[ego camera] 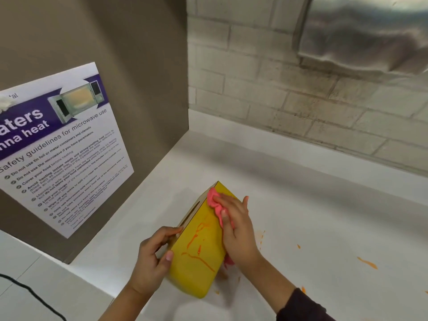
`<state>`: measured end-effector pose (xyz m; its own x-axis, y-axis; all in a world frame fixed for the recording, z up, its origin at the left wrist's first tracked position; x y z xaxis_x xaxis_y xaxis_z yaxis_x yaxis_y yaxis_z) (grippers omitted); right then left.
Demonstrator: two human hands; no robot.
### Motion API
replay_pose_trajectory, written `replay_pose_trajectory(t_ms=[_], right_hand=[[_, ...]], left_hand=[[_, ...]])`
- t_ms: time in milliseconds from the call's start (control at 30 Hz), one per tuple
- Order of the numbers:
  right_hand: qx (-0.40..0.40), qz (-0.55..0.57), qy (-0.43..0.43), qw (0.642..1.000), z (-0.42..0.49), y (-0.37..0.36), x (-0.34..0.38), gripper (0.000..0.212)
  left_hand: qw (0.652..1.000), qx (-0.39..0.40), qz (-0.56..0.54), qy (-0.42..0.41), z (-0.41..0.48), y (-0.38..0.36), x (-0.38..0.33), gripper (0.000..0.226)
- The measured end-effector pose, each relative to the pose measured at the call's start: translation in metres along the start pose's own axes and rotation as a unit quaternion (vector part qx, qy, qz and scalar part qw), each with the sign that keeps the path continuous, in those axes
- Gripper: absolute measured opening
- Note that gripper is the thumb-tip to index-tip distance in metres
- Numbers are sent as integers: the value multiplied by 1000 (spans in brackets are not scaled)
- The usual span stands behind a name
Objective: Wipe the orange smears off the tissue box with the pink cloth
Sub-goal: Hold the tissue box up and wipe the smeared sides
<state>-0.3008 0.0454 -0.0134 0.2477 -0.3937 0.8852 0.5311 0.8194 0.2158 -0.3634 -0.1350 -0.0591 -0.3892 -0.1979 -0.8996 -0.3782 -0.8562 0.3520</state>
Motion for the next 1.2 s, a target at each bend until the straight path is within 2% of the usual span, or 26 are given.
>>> replay_pose_trajectory(t_ms=[133, 200, 333, 400, 600, 667, 767, 833, 900, 967, 1067, 1133, 1200], right_hand=[[127, -29, 95, 987, -32, -24, 15, 37], [158, -55, 126, 978, -35, -14, 13, 39], [69, -37, 11, 997, -2, 13, -9, 38], [50, -29, -12, 998, 2, 6, -5, 36], [222, -54, 108, 968, -44, -35, 18, 47], [200, -69, 107, 971, -35, -18, 12, 47], [66, -19, 20, 997, -9, 11, -1, 37], [33, 14, -12, 999, -6, 4, 4, 36], [74, 16, 6, 997, -17, -20, 18, 36], [150, 15, 53, 987, -36, -40, 29, 40], [239, -22, 96, 966, -47, -40, 25, 39], [205, -43, 66, 976, -35, -22, 11, 40], [130, -33, 16, 991, -20, -6, 3, 39]], left_hand=[[1000, 3, 4, -9, 0, 1, 0, 63], [1000, 8, -2, -13, 1, 2, 0, 65], [1000, 6, -8, -12, 1, 0, -1, 66], [1000, 6, -6, -15, 1, -3, -3, 62], [1000, 5, 9, -23, 5, 4, -6, 59], [1000, 13, 2, -28, 5, 3, -9, 57], [999, 15, 5, -29, 3, -2, -10, 46], [1000, 6, 7, -26, 2, -2, -9, 42], [1000, 2, 9, -22, 2, -2, -8, 38], [1000, 5, 1, -24, 3, -1, -8, 35], [1000, 7, -1, -25, 4, 3, -8, 41], [1000, 8, 12, -28, 4, 2, -8, 33], [999, 5, 15, -31, 4, 0, -9, 34]])
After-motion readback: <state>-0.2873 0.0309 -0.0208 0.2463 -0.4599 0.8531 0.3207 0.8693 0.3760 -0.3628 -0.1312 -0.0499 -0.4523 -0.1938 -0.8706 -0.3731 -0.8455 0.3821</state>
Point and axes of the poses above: each hand's wrist, its own z-axis towards the middle knuckle, its own y-axis out of the back of the hand, x = y × z, the point moved 10 cm from there along z, towards the middle knuckle, and after that the axes turned 14 degrees about z, right-handed, at the moved point
